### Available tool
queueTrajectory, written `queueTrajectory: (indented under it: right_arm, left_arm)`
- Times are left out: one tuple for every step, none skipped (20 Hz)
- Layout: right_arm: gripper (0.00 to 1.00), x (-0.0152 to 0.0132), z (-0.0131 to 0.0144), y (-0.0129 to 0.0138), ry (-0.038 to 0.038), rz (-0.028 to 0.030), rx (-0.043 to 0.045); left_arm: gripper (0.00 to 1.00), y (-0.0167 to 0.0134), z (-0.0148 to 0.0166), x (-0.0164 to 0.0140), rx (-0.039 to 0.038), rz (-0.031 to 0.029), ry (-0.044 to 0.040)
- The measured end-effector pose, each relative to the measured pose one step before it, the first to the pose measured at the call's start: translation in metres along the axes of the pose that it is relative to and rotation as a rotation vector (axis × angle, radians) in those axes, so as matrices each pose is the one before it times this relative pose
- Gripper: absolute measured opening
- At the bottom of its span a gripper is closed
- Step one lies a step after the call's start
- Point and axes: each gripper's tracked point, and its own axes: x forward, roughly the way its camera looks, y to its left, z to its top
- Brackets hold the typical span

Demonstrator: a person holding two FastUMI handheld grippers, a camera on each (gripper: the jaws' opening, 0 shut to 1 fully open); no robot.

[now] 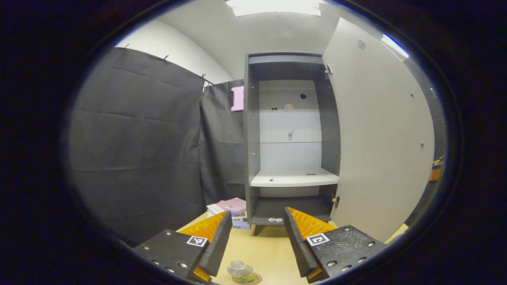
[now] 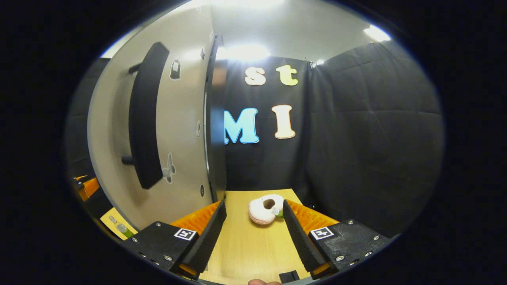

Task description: Open the cabinet door with the right hand, grasp the bottle in the cabinet with the left hand and place it on the coaster, then close the cabinet door with the right hand.

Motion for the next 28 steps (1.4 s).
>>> queueTrajectory:
  right_arm:
    - [0.89,-0.00415,0.01246,-0.00150,-0.01758,0.01157,0.00646]
    - [0.89,-0.00217,0.01218,-0.00012,-0.01857,0.01102,0.00496]
    - [0.89,-0.00275,0.01171,0.00003,-0.01612,0.01008,0.00359]
    - [0.89,-0.00228,0.00954,0.00237,-0.01680,0.01438,0.00558]
    - [0.89,-0.00139,0.01054,0.00413,-0.01728,0.01871,0.01080]
    - [0.89,-0.00094,0.00867,0.00275,-0.01698,0.01158,0.00884]
    - [0.89,-0.00082,0.00717,0.00114,-0.01515,0.00430,0.00168]
    - [0.89,-0.00088,0.00513,0.00058,-0.01366,-0.00006,-0.00151]
    - [0.89,0.00027,0.00421,0.00137,-0.01151,0.00139,0.00079]
    - [0.89,0.00031,-0.00029,0.00370,-0.00391,0.00361,-0.00063]
    - [0.89,0.00074,-0.00077,0.00356,0.00536,0.00170,-0.00249]
    - [0.89,0.00058,0.00058,0.00484,0.00235,0.00762,0.00070]
    - [0.89,0.00046,0.00323,0.00744,-0.00257,0.01709,0.00030]
    - [0.89,0.00051,0.00377,0.00633,-0.00467,0.01050,-0.00655]
    - [0.89,-0.00182,0.00279,-0.00143,-0.00409,-0.00988,-0.02931]
    - [0.88,-0.00013,0.00499,0.00235,-0.01154,-0.00009,-0.02615]
    - [0.87,0.00068,0.00436,0.00283,-0.01016,0.00368,-0.01276]
    - [0.87,0.00054,0.00065,0.00270,-0.00407,0.00402,-0.00185]
    - [0.87,0.00065,0.00241,0.00257,-0.00302,0.00375,0.00886]
    - [0.87,-0.00020,0.00173,0.00257,-0.00300,0.00349,0.01259]
    - [0.87,0.00063,0.00225,0.00335,-0.00353,0.00479,0.01206]
    - [0.86,0.00126,0.00109,0.00430,-0.00071,0.00713,0.00511]
    - [0.86,0.00038,-0.00005,0.00606,0.00113,0.00867,0.00107]
    - [0.87,-0.00039,-0.00127,0.00735,0.00085,0.01039,-0.00217]
    - [0.86,0.00105,0.00073,0.00789,-0.00075,0.01220,-0.00220]
    - [0.86,0.00057,-0.00038,0.00979,0.00090,0.01416,-0.00144]
    - [0.87,0.00075,-0.00041,0.00990,0.00046,0.01498,-0.00099]
    - [0.87,0.00115,-0.00053,0.00953,0.00045,0.01458,0.00215]
  left_arm:
    - [0.81,0.00041,0.01299,-0.00133,0.01331,0.00089,-0.01954]
    - [0.75,-0.00065,0.01300,-0.00123,0.01549,-0.00126,-0.01646]
    - [0.68,-0.00098,0.00661,-0.00200,0.01613,-0.00308,-0.00542]
    - [0.81,-0.00149,0.00831,-0.00136,0.01478,-0.00134,-0.00422]
    - [0.80,-0.00384,0.00946,-0.00058,0.00644,-0.00615,-0.00759]
    - [0.80,-0.00496,0.01068,-0.00112,0.00635,-0.00897,-0.00964]
    - [0.81,-0.00278,0.00926,-0.00104,0.00627,-0.00810,-0.01208]
    - [0.81,-0.00382,0.00771,-0.00069,0.00827,-0.00713,-0.01010]
    - [0.81,-0.00336,0.00331,-0.00086,0.00475,-0.01114,-0.00504]
    - [0.81,-0.00309,0.00171,-0.00068,0.00344,-0.01489,-0.00117]
    - [0.81,-0.00031,0.00063,-0.00124,0.00576,-0.00450,0.00073]
    - [0.81,-0.00065,0.00091,0.00052,0.00044,-0.00708,0.00071]
    - [0.81,-0.00500,-0.00179,0.00312,-0.00439,-0.01944,0.01294]
    - [0.81,-0.00369,-0.00283,0.00286,-0.00217,-0.01341,0.02015]
    - [0.81,-0.00312,-0.00064,0.00440,-0.00613,-0.01498,0.00246]
    - [0.81,0.00085,0.00307,0.00361,-0.00612,-0.00588,-0.00702]
    - [0.81,0.00244,0.00377,0.00254,-0.00779,-0.00458,-0.00791]
    - [0.81,0.00226,0.00250,0.00279,-0.00902,-0.00492,-0.00334]
    - [0.81,0.00259,0.00051,0.00281,-0.00893,-0.00565,-0.00465]
    - [0.81,0.00228,0.00173,0.00344,-0.00488,-0.00456,-0.00803]
    - [0.81,0.00553,0.00028,0.00339,0.00170,0.00287,-0.00437]
    - [0.75,0.00489,-0.00143,0.00327,0.00430,0.00259,0.00485]
    - [0.74,0.00410,-0.00137,0.00446,-0.00051,0.00179,0.00425]
    - [0.75,0.00404,0.00088,0.00286,-0.00599,0.00129,-0.00293]
    - [0.75,0.00434,0.00131,0.00509,-0.00779,0.00101,-0.00377]
    - [0.75,0.00399,0.00001,0.00314,-0.00398,-0.00097,0.00040]
    - [0.75,0.00437,-0.00052,0.00349,-0.00046,0.00103,0.00128]
    - [0.75,0.00272,-0.00023,0.00276,0.00019,-0.00344,0.00254]
